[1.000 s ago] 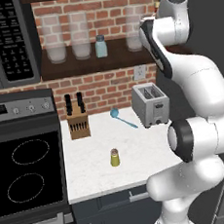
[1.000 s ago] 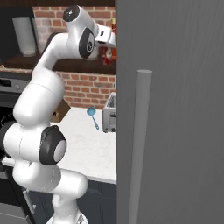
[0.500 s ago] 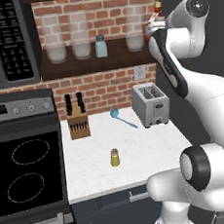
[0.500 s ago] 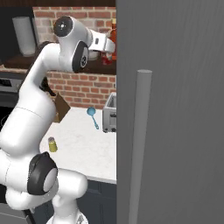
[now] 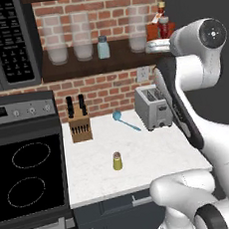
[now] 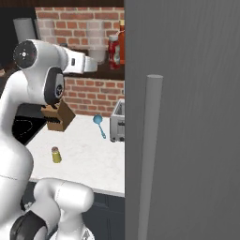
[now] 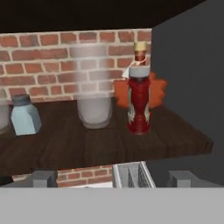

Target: Put the shaker and condiment bottle from the counter next to their counterparts in the cabinet.

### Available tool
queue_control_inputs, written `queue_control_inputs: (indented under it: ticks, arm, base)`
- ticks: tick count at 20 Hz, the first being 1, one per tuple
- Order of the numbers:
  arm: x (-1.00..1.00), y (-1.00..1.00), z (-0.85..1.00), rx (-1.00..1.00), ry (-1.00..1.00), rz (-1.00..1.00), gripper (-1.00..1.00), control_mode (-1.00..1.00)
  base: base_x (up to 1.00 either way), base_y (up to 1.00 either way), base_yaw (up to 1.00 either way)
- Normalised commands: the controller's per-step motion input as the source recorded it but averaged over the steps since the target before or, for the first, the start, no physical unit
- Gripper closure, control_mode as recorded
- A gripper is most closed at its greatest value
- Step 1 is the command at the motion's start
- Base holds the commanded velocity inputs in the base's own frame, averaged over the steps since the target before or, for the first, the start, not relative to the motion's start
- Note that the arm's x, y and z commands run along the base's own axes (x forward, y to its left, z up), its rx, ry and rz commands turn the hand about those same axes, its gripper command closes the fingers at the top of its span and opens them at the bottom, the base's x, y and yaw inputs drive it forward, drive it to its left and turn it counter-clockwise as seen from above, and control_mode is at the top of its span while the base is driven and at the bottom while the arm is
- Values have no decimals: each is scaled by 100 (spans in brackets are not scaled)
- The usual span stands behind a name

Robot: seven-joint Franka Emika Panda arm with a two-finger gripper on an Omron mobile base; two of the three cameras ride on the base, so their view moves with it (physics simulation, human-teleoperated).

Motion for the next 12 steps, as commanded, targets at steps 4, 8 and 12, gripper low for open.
queue_control_inputs:
  ticks: [4,8,12]
  arm:
    - [-100,64,0,0,-9,-1,-100,-100]
    - [-100,54,0,0,-12,-4,-100,-100]
    - [-100,43,0,0,-14,-5,-100,-100]
  base:
    - [0,0,0]
    - [0,0,0]
    - [0,0,0]
